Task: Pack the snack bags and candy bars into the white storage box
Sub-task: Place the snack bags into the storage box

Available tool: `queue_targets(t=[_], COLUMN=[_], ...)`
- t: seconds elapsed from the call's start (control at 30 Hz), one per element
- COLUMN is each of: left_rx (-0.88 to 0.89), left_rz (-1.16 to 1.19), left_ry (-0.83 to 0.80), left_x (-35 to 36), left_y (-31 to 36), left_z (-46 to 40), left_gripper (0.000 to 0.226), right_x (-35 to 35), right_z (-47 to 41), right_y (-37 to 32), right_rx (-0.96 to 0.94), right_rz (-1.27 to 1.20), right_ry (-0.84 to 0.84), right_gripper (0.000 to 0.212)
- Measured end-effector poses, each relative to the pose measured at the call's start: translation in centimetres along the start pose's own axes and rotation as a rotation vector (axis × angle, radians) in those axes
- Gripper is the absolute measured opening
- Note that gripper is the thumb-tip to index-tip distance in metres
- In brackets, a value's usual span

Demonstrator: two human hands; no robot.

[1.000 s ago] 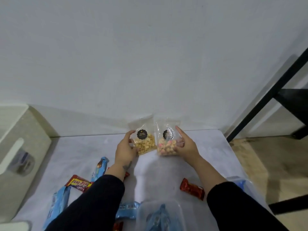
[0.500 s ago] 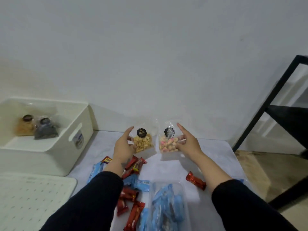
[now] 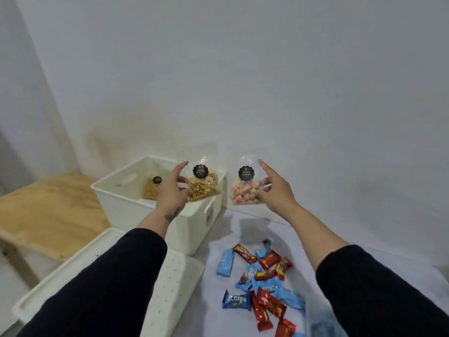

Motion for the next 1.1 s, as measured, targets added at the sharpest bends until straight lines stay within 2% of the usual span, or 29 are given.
queue_targets(t=[0.17,0.4,0.57,0.73,0.93,1.1], left_rx=[0.001,-0.004,-0.086,-0.142,-0.086,-0.173], left_rz=[-0.022,-0.175,-0.219,-0.230,-0.331,-0.324], left_ry=[-0.004,-0.174,-0.362,-0.503,-0.600,-0.615], left_x=[-5.5,-8.1,-4.6,0.4,6.2,8.0], left_y=[-3.7,-11.4,-16.2,-18.9,-20.6,-22.4], left_z=[-5.9,-13.0,-16.2,-18.4,-19.8,-20.0], left_gripper=[0.083,0.076,0.076,0.075,0.066,0.058], right_x=[8.5,18.7,22.6,24.1,24.8,25.4], right_z=[-4.3,-8.0,-9.3,-10.9,-12.4,-13.2], right_y=[-4.2,-4.6,-1.3,2.5,7.3,10.3], right_rx=[-0.024,0.172,0.333,0.462,0.596,0.685], right_rz=[0.046,0.197,0.274,0.247,0.136,0.120], right_ry=[0.016,0.080,0.089,0.091,0.134,0.206], right_gripper=[0.083,0.087,0.087,0.087,0.083,0.081])
Point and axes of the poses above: each hand's wrist, its own z-axis away from the middle knuckle, its own x-axis out of the palm, y = z × x, the point moved 10 cm from there along -z, towards the middle knuckle, and after that the axes turned 5 degrees about -z, right-handed, at the moved point
